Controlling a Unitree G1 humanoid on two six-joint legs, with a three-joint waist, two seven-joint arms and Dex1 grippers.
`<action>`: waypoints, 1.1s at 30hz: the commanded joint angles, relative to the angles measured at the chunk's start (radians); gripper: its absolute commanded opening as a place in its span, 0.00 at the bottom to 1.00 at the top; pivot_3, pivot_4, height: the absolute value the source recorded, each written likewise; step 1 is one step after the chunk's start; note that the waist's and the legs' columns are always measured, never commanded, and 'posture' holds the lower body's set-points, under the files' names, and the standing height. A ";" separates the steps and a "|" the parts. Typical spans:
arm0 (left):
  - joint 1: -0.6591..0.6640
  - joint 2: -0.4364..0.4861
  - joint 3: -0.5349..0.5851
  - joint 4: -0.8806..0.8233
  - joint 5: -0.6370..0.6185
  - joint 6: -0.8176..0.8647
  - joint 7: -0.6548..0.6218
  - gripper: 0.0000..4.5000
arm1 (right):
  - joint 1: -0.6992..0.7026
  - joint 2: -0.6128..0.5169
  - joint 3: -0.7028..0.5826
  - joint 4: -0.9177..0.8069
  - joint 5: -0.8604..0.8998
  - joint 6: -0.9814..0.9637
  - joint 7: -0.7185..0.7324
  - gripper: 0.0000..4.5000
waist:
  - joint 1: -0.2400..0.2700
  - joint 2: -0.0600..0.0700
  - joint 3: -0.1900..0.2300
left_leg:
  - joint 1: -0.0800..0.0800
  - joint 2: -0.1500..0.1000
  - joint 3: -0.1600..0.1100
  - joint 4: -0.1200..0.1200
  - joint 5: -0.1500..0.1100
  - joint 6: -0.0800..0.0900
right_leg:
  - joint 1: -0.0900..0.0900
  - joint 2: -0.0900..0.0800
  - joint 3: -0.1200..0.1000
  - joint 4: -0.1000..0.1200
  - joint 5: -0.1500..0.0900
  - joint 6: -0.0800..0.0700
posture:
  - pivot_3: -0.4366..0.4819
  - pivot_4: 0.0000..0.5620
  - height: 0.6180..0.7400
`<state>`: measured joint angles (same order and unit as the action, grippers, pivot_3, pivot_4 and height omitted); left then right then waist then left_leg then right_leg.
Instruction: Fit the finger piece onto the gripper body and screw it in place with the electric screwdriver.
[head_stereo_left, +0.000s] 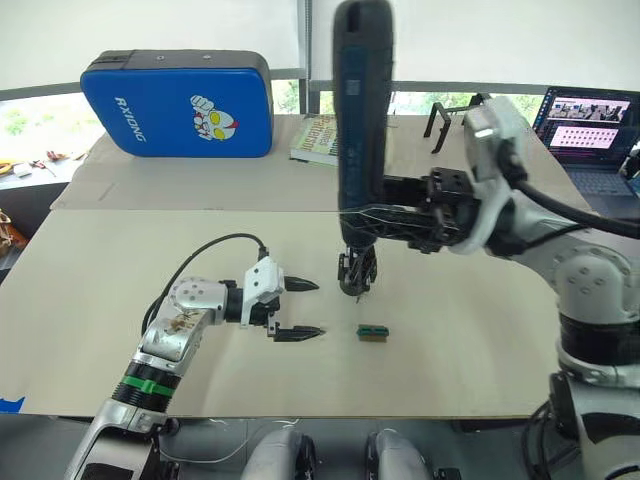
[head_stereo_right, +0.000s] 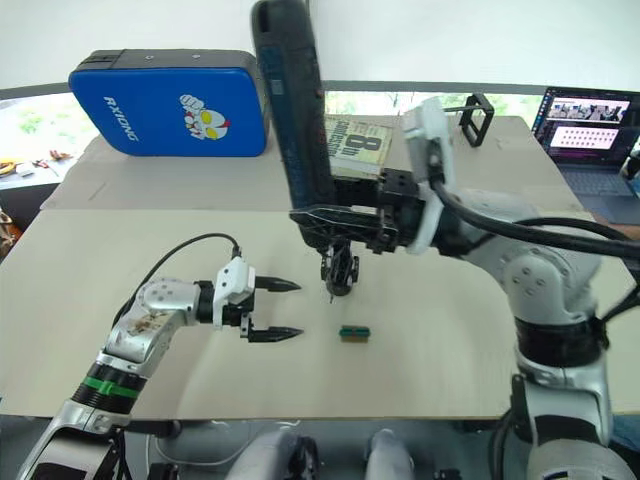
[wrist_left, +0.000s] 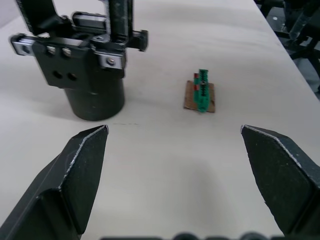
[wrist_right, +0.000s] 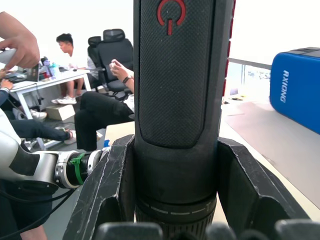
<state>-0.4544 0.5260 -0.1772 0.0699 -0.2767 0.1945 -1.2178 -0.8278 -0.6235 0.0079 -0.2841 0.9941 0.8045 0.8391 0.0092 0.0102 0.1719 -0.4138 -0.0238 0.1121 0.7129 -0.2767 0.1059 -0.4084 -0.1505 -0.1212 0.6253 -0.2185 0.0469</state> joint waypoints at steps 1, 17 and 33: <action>-0.039 0.005 0.022 0.033 0.004 -0.030 0.008 1.00 | -0.083 0.040 0.022 0.048 -0.080 -0.069 0.042 0.41 | 0.000 0.000 0.000 | 0.000 0.000 0.000 0.000 0.000 0.000 | 0.000 0.001 0.000 0.000 0.000 0.000 | 0.48 0.27 1.00; -0.163 -0.056 -0.002 0.235 0.051 -0.133 0.006 1.00 | -0.185 0.120 0.073 0.211 -0.353 -0.180 0.135 0.41 | -0.011 -0.001 0.000 | -0.002 -0.001 0.001 0.000 0.000 -0.001 | 0.000 0.003 -0.001 0.002 0.001 0.002 | 0.48 0.27 1.00; -0.223 -0.110 -0.009 0.318 0.085 -0.167 -0.009 1.00 | -0.179 0.142 0.056 0.217 -0.393 -0.186 0.158 0.41 | -0.021 -0.001 0.000 | -0.002 -0.001 0.001 -0.001 0.001 -0.001 | 0.000 0.003 -0.001 0.002 0.001 0.002 | 0.48 0.27 1.00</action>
<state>-0.6612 0.4193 -0.1880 0.3931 -0.1940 0.0478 -1.2262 -0.9764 -0.4832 0.1102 -0.0285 0.5901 0.6427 0.9987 -0.0118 0.0096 0.1721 -0.4154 -0.0251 0.1133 0.7124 -0.2761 0.1050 -0.4086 -0.1472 -0.1226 0.6269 -0.2179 0.0486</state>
